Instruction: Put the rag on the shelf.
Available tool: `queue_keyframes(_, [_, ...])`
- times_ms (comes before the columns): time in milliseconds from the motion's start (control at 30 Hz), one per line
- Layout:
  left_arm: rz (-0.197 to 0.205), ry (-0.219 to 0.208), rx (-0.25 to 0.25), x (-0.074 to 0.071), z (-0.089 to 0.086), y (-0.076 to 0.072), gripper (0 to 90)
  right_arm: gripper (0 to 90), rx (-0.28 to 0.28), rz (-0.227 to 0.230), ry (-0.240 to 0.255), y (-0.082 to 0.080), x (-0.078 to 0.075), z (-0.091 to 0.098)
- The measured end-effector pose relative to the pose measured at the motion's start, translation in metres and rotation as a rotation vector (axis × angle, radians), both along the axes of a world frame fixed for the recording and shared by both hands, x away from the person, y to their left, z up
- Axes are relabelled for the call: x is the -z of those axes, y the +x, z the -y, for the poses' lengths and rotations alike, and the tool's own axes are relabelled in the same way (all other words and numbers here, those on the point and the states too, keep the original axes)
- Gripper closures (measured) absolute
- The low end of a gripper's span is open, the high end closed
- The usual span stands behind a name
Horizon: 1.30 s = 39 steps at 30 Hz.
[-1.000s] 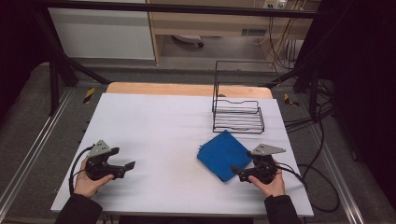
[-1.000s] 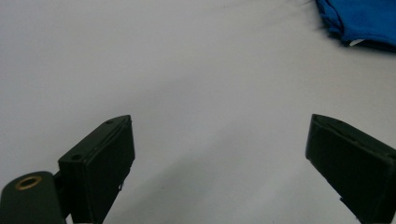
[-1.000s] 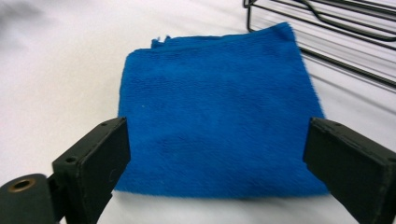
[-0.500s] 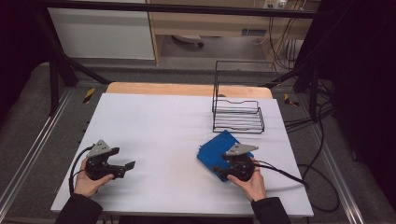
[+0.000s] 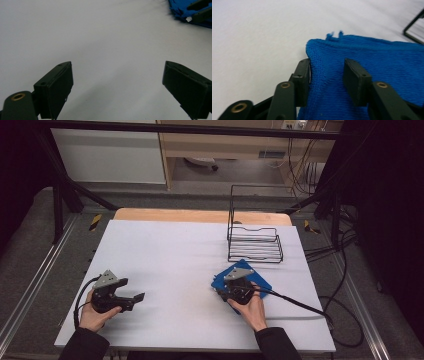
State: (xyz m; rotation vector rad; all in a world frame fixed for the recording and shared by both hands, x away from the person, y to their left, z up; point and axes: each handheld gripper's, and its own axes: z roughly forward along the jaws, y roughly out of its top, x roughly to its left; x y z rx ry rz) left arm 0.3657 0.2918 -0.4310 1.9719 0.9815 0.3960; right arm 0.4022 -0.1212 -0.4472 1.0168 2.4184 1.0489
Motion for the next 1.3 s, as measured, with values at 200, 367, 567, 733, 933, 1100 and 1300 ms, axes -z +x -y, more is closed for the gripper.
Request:
queue_keyframes(200, [-0.004, 0.004, 0.002, 0.0007, 0.0009, 0.0002, 10.1, 60.2, -0.001, -0.001, -0.001, 0.0052, 0.0030, -0.0010])
queue_keyframes(367, [-0.006, 0.008, 0.001, 0.0011, 0.0008, 0.0003, 10.4, 59.8, -0.006, 0.005, -0.016, 0.0018, 0.0032, -0.0021])
queue_keyframes(567, [-0.005, 0.006, 0.001, 0.0007, 0.0009, 0.0001, 10.6, 59.3, -0.012, 0.019, -0.033, -0.0003, 0.0045, -0.0032])
queue_keyframes(733, [-0.006, 0.008, 0.000, 0.0009, 0.0008, 0.0001, 10.9, 60.1, -0.016, 0.034, -0.073, -0.0003, 0.0039, -0.0068])
queue_keyframes(933, [-0.006, 0.007, 0.001, 0.0010, 0.0009, 0.0001, 11.1, 74.1, -0.004, 0.053, -0.099, 0.0011, 0.0037, -0.0057])
queue_keyframes(1100, [-0.009, 0.009, 0.000, 0.0015, 0.0007, 0.0004, 11.4, 83.4, -0.007, 0.059, -0.114, 0.0019, 0.0030, -0.0041])
queue_keyframes(1300, [-0.007, 0.010, 0.001, 0.0012, 0.0007, 0.0004, 11.5, 86.3, 0.003, 0.033, -0.094, 0.0025, -0.0005, -0.0029])
